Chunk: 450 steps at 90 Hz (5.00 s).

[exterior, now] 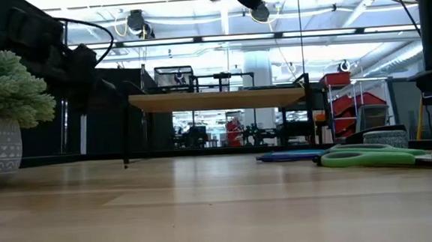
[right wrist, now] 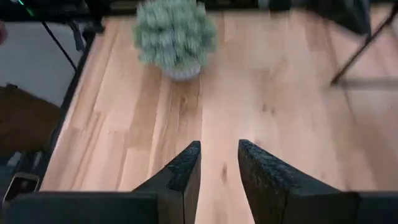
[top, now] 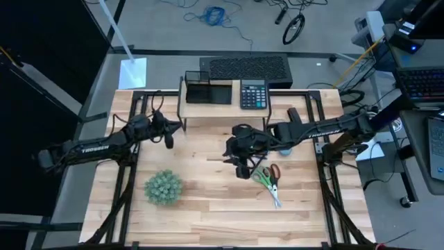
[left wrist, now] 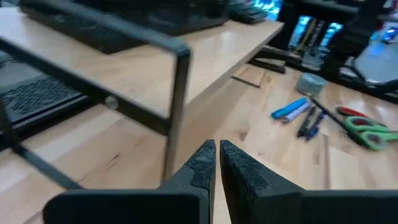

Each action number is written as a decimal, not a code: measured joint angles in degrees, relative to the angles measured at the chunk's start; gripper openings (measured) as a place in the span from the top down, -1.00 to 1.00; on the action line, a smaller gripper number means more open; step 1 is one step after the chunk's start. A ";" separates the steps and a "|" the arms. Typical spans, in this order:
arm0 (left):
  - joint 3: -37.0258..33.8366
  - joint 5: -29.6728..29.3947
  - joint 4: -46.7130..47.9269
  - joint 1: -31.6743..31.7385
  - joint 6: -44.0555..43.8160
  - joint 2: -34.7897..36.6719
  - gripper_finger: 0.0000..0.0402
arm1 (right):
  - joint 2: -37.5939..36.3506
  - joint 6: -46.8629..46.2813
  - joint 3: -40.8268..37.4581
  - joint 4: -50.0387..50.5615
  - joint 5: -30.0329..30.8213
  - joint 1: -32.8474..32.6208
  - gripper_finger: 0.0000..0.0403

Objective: Pick and place office supplies into organizer
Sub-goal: Put the black pen into the desk organizer on the shelf

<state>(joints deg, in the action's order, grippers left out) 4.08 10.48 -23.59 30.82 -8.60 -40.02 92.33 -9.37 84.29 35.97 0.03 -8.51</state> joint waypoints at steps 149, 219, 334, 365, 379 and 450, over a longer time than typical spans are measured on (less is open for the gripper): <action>0.07 -1.31 0.46 -2.48 -7.08 0.71 0.95 | 0.03 11.17 -29.44 -2.41 7.26 -0.85 0.23; 0.07 -1.04 0.50 -2.48 -7.21 0.71 0.95 | 7.97 7.34 -29.35 -4.68 3.02 0.10 0.61; 0.07 -1.07 0.07 -2.46 -7.26 0.71 0.95 | 4.05 18.46 -4.14 -32.80 3.26 15.92 0.99; 0.07 -1.09 0.09 -2.46 -7.15 0.71 0.95 | 5.40 21.90 -2.84 -62.07 3.02 26.34 0.99; 0.07 -1.09 0.15 -2.46 -7.10 0.71 0.95 | 9.01 19.48 -1.31 -68.40 2.73 29.25 0.99; 0.07 -1.13 0.15 -2.46 -7.04 0.71 0.95 | 38.14 8.60 32.45 -55.57 3.09 33.81 0.99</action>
<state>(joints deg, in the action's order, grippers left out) 4.14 9.34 -23.44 28.36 -15.64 -39.31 130.48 -0.77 116.74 -19.60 3.12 25.30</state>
